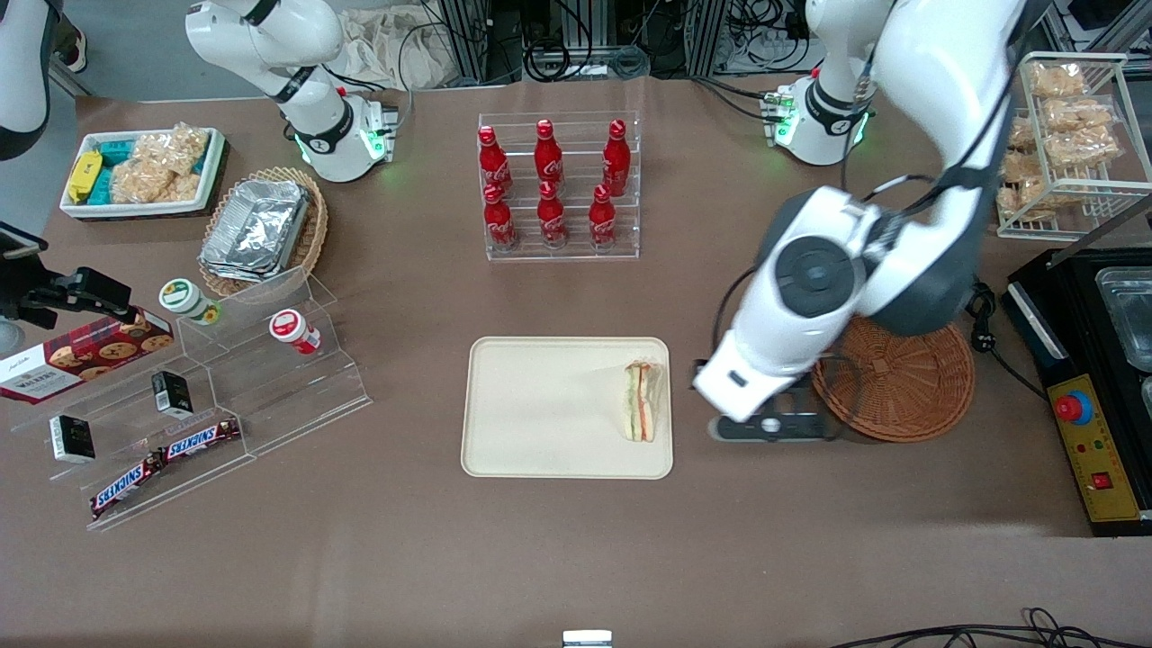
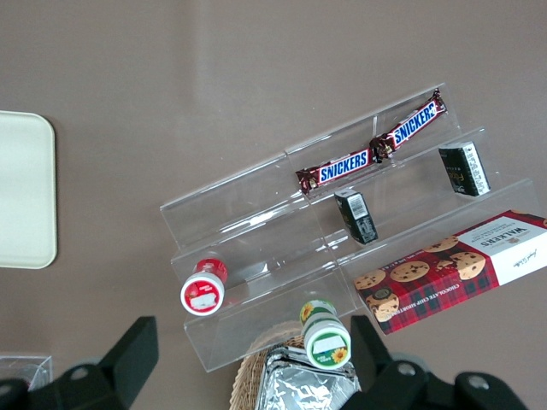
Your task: Place sandwich from basket to tray
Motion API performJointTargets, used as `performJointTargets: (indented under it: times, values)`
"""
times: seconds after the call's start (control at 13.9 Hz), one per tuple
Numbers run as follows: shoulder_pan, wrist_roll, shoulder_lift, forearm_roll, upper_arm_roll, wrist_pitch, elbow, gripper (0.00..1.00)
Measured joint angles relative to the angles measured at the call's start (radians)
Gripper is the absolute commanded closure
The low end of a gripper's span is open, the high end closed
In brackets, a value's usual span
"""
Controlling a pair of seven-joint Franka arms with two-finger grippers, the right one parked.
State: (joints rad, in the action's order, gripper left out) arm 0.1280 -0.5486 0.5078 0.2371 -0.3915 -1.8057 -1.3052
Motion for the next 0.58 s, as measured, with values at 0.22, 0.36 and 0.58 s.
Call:
performJointTargets:
  times: [0.22,0.36,0.58]
  values:
    - [-0.107,0.197,-0.096,-0.077,0.004,0.131,0.001,0.01]
    - [-0.181,0.315,-0.161,-0.087,0.009,0.194,0.000,0.01]
    - [-0.246,0.447,-0.233,-0.088,0.053,0.212,-0.003,0.01]
